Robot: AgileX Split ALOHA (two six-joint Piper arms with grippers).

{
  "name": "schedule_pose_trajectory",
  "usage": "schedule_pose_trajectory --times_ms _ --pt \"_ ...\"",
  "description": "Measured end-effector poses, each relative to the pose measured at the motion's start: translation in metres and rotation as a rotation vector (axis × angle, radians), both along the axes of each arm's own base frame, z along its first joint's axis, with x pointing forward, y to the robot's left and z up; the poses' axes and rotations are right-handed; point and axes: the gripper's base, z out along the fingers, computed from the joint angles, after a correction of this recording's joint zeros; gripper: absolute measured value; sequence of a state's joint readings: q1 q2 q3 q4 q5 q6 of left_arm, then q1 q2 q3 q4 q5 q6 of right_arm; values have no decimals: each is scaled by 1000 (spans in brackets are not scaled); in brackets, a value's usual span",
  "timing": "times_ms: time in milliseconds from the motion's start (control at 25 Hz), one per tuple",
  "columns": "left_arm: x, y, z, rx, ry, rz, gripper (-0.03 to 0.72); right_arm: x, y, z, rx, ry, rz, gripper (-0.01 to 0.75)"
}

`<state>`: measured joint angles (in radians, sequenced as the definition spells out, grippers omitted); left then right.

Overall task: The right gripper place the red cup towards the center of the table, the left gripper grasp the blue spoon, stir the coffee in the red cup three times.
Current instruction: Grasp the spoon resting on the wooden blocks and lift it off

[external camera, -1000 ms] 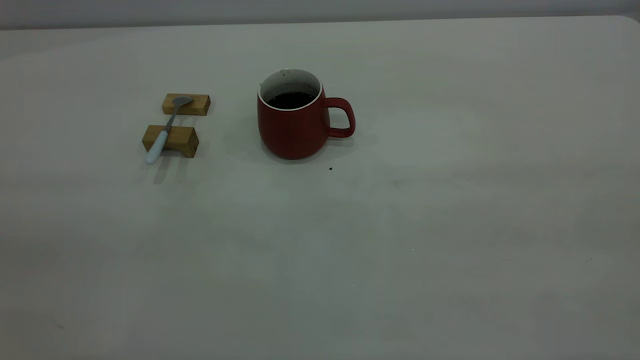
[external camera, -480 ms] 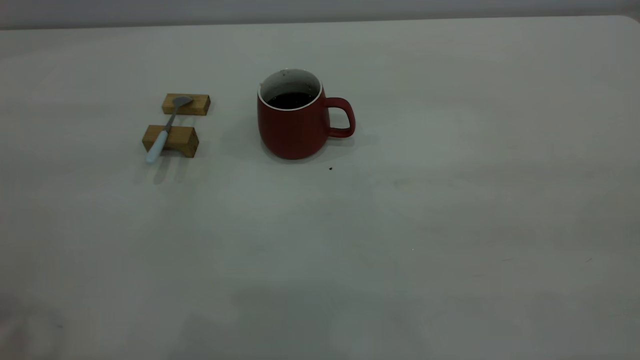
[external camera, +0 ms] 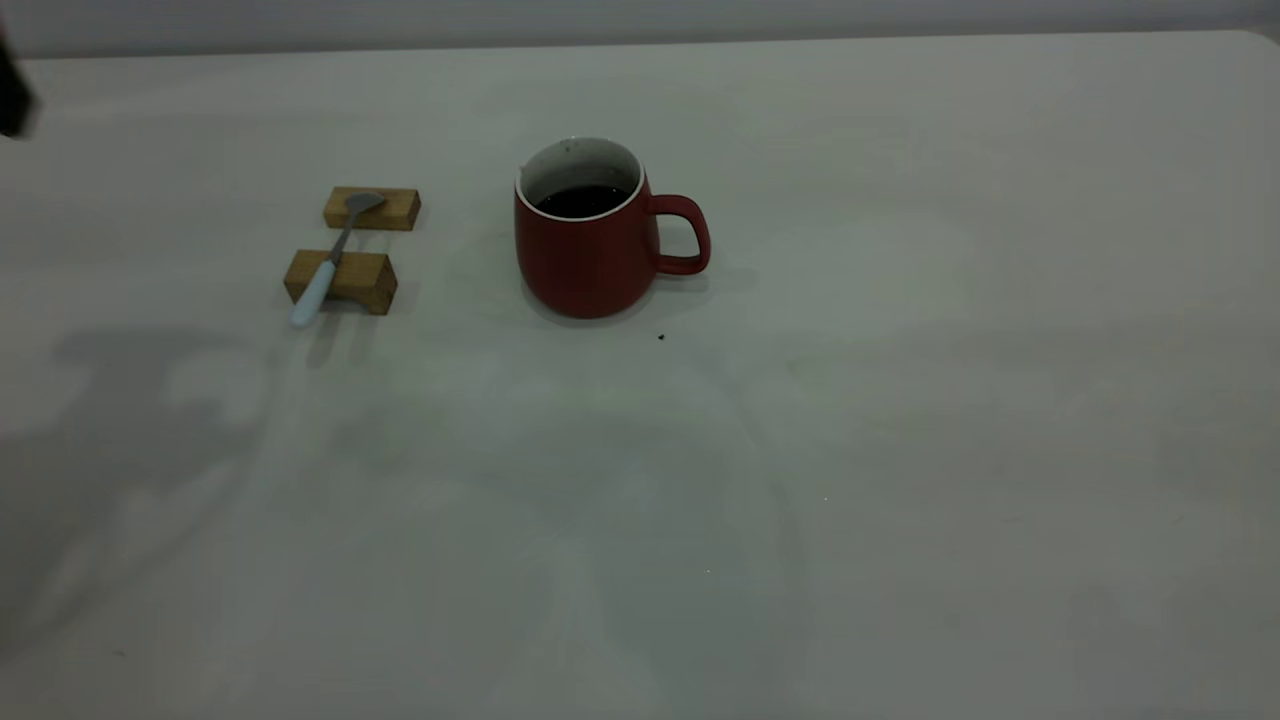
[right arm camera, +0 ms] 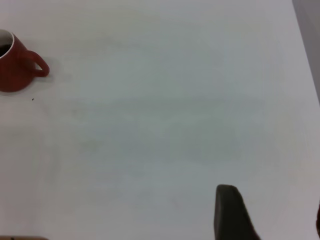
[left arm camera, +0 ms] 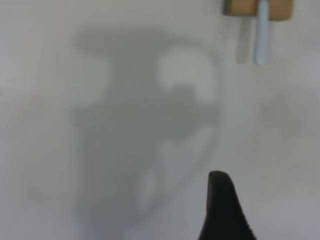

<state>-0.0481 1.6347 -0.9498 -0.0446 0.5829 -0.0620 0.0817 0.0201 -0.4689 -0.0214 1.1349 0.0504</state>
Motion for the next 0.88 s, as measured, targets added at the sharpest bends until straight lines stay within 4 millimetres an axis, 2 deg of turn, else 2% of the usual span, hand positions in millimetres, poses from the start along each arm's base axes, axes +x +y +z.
schedule_pose_trajectory --times_ms 160,320,560,880 --pt "38 -7 -37 -4 67 -6 531 0 0 0 0 0 0 442" --pt "63 -24 -62 -3 80 -46 531 0 0 0 0 0 0 442" --pt "86 -44 -99 -3 119 -77 531 0 0 0 0 0 0 442" --pt "101 -47 -134 -1 192 -44 531 0 0 0 0 0 0 442"
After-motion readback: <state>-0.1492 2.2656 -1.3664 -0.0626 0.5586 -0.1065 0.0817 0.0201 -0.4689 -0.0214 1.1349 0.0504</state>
